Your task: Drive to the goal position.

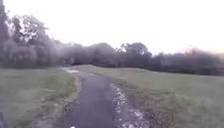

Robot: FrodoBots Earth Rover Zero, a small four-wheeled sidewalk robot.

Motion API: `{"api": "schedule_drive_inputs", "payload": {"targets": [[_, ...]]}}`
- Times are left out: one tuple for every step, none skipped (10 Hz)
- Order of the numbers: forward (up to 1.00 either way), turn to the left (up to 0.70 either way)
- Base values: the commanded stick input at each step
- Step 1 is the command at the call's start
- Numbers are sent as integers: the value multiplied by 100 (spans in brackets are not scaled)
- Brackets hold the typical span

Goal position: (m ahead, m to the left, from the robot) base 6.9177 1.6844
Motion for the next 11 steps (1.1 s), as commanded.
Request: {"api": "schedule_drive_inputs", "payload": {"targets": [[70,0],[70,0],[70,0],[70,27],[70,25],[70,3],[70,0],[70,0],[70,0],[70,0],[70,0]]}}
